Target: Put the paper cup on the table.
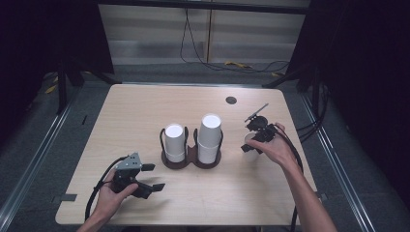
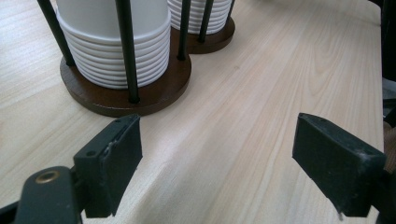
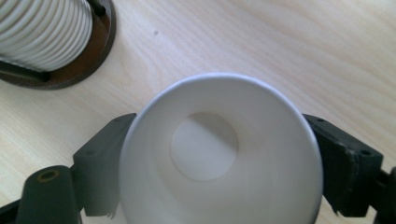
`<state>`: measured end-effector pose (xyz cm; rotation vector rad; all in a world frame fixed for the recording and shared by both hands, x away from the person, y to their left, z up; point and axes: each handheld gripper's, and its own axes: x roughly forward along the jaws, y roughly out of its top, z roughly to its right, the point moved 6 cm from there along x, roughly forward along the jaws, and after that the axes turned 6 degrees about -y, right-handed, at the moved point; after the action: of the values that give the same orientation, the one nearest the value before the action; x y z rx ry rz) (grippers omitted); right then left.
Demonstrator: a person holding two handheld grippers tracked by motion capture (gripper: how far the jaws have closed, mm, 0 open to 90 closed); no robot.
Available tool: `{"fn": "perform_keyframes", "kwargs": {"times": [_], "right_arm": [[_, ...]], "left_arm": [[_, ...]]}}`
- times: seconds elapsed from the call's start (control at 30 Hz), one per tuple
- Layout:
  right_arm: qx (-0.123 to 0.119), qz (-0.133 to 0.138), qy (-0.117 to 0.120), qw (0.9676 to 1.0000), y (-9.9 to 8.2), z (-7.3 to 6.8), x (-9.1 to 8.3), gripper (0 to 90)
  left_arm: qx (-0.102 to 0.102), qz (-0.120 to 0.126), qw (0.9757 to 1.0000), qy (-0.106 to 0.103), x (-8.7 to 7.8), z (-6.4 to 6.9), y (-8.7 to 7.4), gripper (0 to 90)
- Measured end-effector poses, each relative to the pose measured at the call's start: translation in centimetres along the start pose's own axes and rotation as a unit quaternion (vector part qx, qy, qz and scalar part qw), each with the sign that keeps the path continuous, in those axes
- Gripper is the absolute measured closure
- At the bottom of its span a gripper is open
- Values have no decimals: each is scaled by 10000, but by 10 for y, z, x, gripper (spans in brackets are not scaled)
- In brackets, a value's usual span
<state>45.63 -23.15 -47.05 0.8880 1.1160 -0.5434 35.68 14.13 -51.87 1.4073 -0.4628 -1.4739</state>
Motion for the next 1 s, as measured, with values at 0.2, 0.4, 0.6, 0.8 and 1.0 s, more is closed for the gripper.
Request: {"fn": "perform_keyframes", "kwargs": {"times": [0.2,0.4,0.6,0.8,1.0], "right_arm": [[159,260,-22,9995,4,1,-3,163],[492,734,207,9959,7,3,-8,172],[792,1339,111,9878,11,7,-18,172],[930,1757,132,9799,8,8,-25,174],[1059,2186,195,9699,6,5,-35,180]], "left_arm": [[4,-3,10000,-13,1,1,0,158],[-10,26,10000,30,-1,0,0,158],[-37,73,9999,71,-3,-2,1,159],[-24,87,9999,61,-3,-1,2,159],[-29,150,9998,102,-5,-1,3,159]]}}
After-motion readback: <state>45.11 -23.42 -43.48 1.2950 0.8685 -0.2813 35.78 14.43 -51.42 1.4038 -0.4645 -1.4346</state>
